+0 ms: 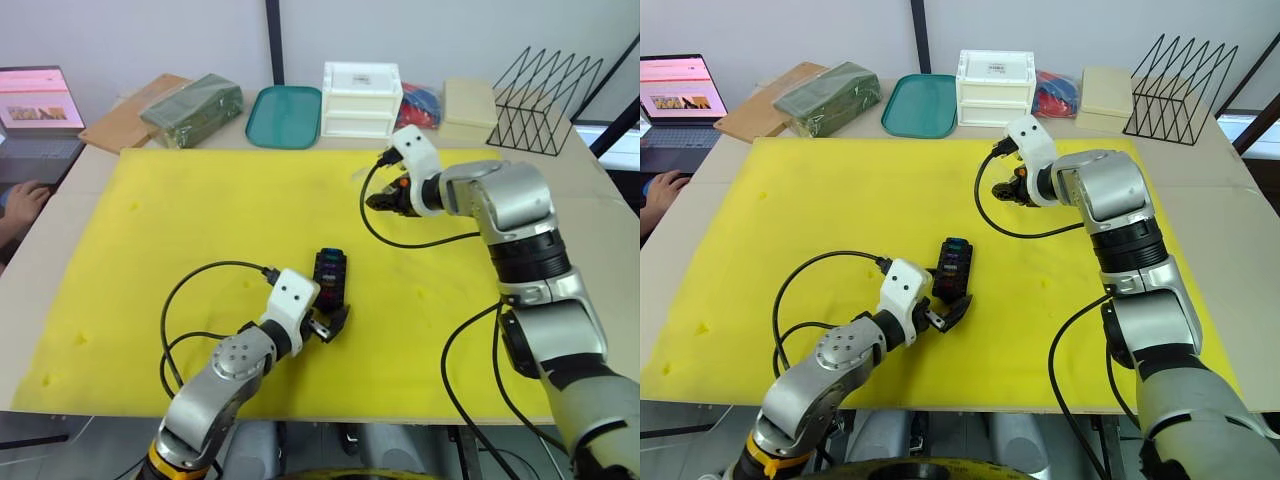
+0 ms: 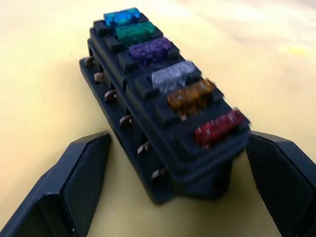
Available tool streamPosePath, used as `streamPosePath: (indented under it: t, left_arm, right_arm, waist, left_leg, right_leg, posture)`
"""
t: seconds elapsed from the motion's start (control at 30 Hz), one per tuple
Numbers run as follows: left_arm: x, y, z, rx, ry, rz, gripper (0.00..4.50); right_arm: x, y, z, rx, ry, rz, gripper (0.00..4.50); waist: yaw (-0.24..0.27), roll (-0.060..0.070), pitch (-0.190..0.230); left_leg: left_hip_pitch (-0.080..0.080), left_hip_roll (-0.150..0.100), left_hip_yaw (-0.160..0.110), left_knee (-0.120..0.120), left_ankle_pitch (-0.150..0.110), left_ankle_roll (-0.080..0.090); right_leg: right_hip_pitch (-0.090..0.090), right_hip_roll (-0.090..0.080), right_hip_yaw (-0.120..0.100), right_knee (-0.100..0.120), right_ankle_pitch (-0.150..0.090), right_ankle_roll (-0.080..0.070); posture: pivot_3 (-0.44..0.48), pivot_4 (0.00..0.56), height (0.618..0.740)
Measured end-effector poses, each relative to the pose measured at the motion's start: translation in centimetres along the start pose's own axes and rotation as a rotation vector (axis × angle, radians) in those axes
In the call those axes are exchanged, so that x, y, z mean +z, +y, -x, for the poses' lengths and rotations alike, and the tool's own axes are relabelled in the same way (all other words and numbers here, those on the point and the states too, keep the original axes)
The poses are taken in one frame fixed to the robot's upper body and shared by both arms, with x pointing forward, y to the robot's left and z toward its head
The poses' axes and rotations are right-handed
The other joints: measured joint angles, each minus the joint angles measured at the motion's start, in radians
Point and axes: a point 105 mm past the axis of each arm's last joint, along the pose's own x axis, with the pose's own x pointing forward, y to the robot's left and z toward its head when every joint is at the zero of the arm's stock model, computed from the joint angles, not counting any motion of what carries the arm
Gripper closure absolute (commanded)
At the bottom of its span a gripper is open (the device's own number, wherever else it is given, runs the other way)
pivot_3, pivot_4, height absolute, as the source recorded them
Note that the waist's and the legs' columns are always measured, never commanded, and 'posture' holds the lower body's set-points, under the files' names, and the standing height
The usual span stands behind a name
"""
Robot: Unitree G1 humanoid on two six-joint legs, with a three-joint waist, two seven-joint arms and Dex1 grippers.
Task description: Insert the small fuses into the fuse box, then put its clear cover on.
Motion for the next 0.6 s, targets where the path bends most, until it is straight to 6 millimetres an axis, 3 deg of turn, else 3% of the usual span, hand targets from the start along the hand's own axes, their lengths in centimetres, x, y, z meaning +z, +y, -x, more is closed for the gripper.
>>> streamPosePath:
  t: [0.17, 0.27, 0.37, 0.4, 0.6]
  left_arm:
    - [0.1, 0.1, -0.5, 0.050, -0.011, 0.002, 0.00]
    - [0.1, 0.2, -0.5, 0.058, -0.012, -0.003, 0.59]
    - [0.0, 0.9, -0.3, 0.079, -0.010, -0.008, 1.63]
    - [0.0, 1.0, -0.3, 0.077, -0.009, -0.011, 1.73]
    - [0.1, 1.5, 0.3, 0.045, 0.003, -0.038, 1.73]
  right_arm:
    - [0.1, 0.1, 0.1, 0.003, -0.003, 0.003, 2.62]
    - [0.2, 0.1, 0.2, 0.001, -0.007, 0.008, 2.62]
    - [0.3, 0.2, 0.2, 0.001, -0.012, 0.015, 2.62]
    - [0.3, 0.2, 0.2, 0.000, -0.013, 0.015, 2.62]
    - [0.1, 0.1, 0.1, -0.007, -0.015, 0.017, 2.62]
  waist:
    - [-0.001, 0.000, 0.000]
    - [-0.003, 0.000, 0.000]
    - [-0.003, 0.000, 0.000]
    - [-0.003, 0.000, 0.000]
    - [-0.006, 0.000, 0.000]
  left_leg:
    - [0.001, 0.000, 0.000, 0.000, 0.000, 0.000]
    - [0.001, 0.000, 0.000, 0.000, 0.000, 0.000]
    - [0.001, 0.000, 0.000, 0.000, 0.000, 0.000]
    - [0.001, 0.000, 0.000, 0.000, 0.000, 0.000]
    - [0.001, 0.001, 0.000, 0.000, 0.000, 0.000]
  right_leg:
    - [0.001, 0.000, 0.000, 0.000, 0.000, 0.000]
    - [0.001, 0.001, 0.000, 0.000, 0.000, 0.000]
    - [0.001, 0.001, 0.000, 0.000, 0.000, 0.000]
    - [0.001, 0.001, 0.000, 0.000, 0.000, 0.000]
    - [0.001, 0.002, 0.000, 0.000, 0.000, 0.000]
  posture:
    - [0.000, 0.150, 0.740]
    - [0.000, 0.150, 0.740]
    - [0.000, 0.150, 0.740]
    - [0.000, 0.150, 0.740]
    - [0.000, 0.150, 0.740]
